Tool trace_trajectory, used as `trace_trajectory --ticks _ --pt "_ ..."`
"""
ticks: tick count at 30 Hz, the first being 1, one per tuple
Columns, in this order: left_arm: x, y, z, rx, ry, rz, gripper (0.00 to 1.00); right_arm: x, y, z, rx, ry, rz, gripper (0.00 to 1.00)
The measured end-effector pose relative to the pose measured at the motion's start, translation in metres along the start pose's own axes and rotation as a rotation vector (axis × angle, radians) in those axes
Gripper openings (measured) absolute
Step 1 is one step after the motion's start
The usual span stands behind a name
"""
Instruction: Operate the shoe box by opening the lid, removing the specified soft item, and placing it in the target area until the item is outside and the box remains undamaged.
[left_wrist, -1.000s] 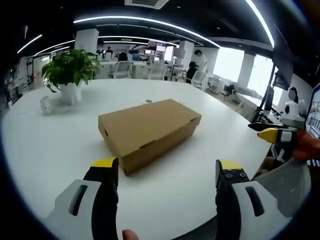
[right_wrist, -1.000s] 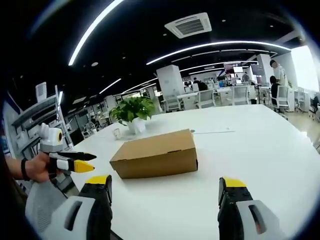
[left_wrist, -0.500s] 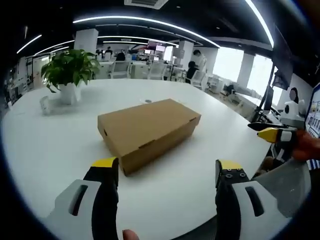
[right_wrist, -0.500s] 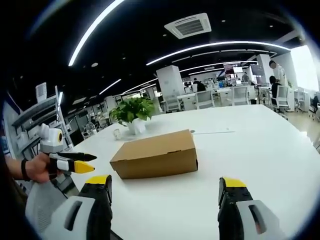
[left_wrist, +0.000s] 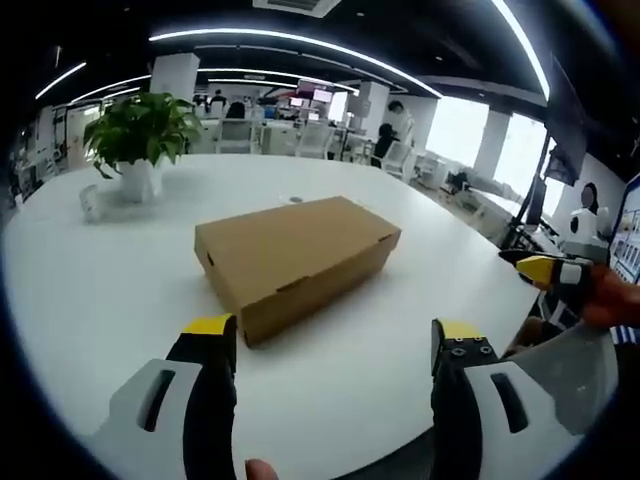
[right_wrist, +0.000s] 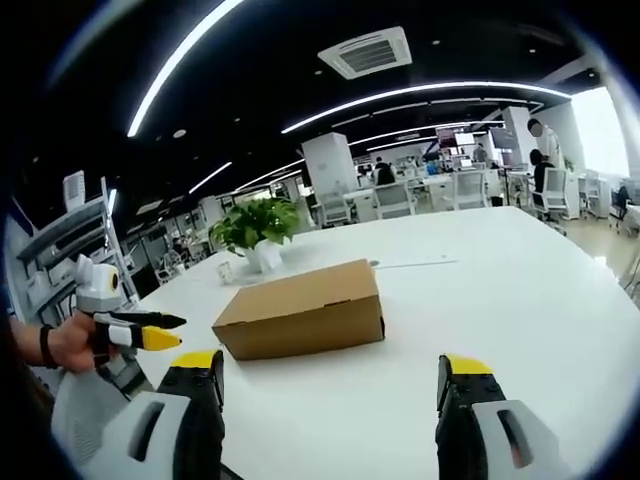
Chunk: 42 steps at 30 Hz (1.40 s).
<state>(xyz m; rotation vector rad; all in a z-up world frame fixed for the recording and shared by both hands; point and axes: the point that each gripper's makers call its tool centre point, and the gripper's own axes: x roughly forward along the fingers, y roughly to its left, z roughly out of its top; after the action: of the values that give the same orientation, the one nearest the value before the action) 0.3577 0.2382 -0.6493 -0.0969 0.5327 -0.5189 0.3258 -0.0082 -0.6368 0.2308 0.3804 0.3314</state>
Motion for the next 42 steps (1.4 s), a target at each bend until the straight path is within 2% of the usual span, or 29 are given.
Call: trace_trajectory --ticks 8,20,25,28,32,38,42 --pt "0.000 0.000 0.001 -0.010 -0.003 0.001 0.80 -0.003 -0.002 0.001 -0.008 -0.002 -0.012 0.87" --pt "0.004 0.004 -0.006 -0.033 0.030 0.013 0.78 -0.001 -0.004 -0.003 -0.009 0.017 -0.018 0.87" --pt "0.004 0.006 -0.003 -0.031 0.029 0.025 0.78 -0.001 -0.003 -0.002 -0.008 0.015 -0.015 0.87" --pt "0.005 0.008 0.002 -0.061 0.017 0.028 0.78 0.001 -0.002 -0.002 0.001 0.014 -0.013 0.87" --pt "0.006 0.009 0.003 -0.042 0.020 0.037 0.78 0.005 0.000 -0.002 -0.011 0.022 -0.005 0.87" --pt "0.013 0.024 0.005 -0.022 0.036 0.065 0.79 0.015 0.008 -0.005 -0.057 0.055 0.028 0.87" --pt "0.016 0.034 0.010 -0.018 0.038 0.084 0.80 0.027 0.010 0.000 -0.046 0.050 0.044 0.87"
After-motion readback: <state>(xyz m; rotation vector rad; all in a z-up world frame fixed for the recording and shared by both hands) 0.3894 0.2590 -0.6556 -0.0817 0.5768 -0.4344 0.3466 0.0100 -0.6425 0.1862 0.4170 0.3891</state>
